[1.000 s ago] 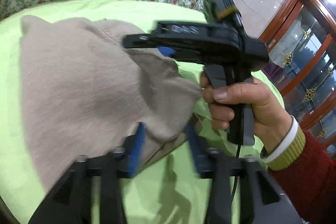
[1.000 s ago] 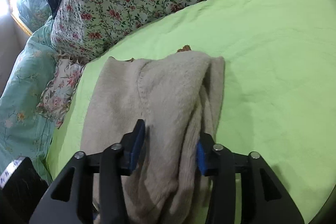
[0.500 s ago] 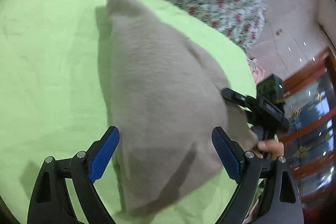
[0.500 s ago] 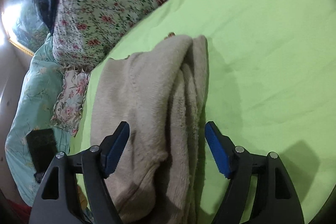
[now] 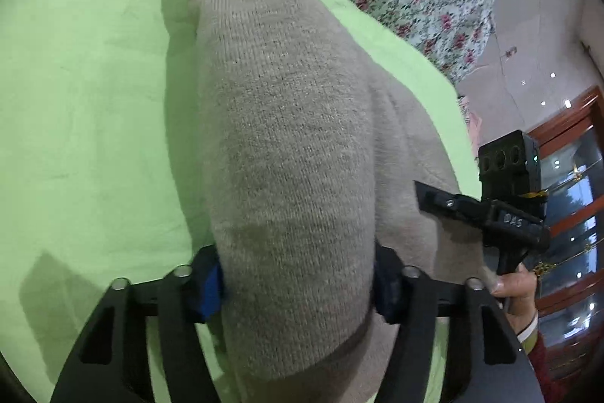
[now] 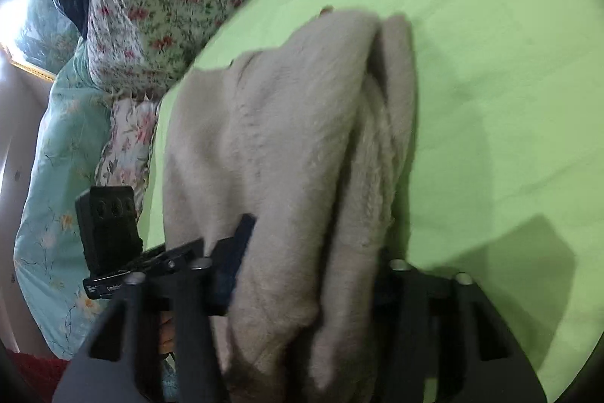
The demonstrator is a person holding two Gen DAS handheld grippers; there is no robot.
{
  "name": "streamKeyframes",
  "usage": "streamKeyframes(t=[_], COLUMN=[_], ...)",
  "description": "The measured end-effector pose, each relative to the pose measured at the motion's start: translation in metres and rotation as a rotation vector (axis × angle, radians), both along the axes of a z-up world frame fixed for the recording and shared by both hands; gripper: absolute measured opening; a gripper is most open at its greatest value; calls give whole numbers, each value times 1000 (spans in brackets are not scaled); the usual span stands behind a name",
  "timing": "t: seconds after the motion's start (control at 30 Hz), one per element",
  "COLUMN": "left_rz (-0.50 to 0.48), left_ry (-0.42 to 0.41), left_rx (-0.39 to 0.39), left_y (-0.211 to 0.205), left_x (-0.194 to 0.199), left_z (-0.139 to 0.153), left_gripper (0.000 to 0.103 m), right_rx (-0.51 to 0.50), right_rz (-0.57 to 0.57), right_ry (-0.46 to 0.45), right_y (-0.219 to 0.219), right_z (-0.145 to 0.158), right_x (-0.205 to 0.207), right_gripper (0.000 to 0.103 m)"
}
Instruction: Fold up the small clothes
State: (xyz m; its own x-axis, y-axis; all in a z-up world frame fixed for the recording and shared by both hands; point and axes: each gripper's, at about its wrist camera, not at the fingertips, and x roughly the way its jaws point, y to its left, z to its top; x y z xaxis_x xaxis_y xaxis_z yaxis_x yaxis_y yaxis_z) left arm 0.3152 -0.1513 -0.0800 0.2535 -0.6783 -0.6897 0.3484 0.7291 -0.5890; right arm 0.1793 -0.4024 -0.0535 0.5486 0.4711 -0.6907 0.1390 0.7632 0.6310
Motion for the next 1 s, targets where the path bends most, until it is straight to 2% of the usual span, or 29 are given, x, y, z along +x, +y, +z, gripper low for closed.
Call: streamKeyframes(t=[0.1,0.2,0.3,0.4,0.53,0.67,0.77,0.8,0.87,0.9,0.93,1.0], left_rz=[8,45,94,145,191,236,249,252,259,269,277,301], left_ry=[-12,-62,-85,-122,-139,-64,-48,-53,-63,-71,-77,-100], left_rx=[-25,-16,-15,32,60,65,71,66,77,82,83,87], left_y=[18,54,105,160,211,253,255,257,256,258,260,267], left_x=[-11,-30,-51,-75,-98,-108,-112,-116,-119,-122,-124,-129], left_z=[14,37,54,64,61,29,11,11,13,16,18,26], left_gripper=[55,55,55,55,56,60,68,73,76,79,80,81], right_rx=[18,-2,43,75,98,57,16,25,8,-5,-16,-51], right_rz=[-15,33,91,156,217,259,251,246,229,224,220,189], right_ry=[-47,-91,-140,-181,-190,-142,-118,-115,-94,-85,-80,-89], right_y=[14,49,90,138,188,226,232,230,224,221,218,206], right_z=[12,24,25,21,11,-7,-17,-18,-18,-16,-14,-3], right_x=[-8,-12,-9,1,12,13,12,11,8,7,5,-2], right_gripper=[35,35,35,35,35,35,37,42,51,59,63,63])
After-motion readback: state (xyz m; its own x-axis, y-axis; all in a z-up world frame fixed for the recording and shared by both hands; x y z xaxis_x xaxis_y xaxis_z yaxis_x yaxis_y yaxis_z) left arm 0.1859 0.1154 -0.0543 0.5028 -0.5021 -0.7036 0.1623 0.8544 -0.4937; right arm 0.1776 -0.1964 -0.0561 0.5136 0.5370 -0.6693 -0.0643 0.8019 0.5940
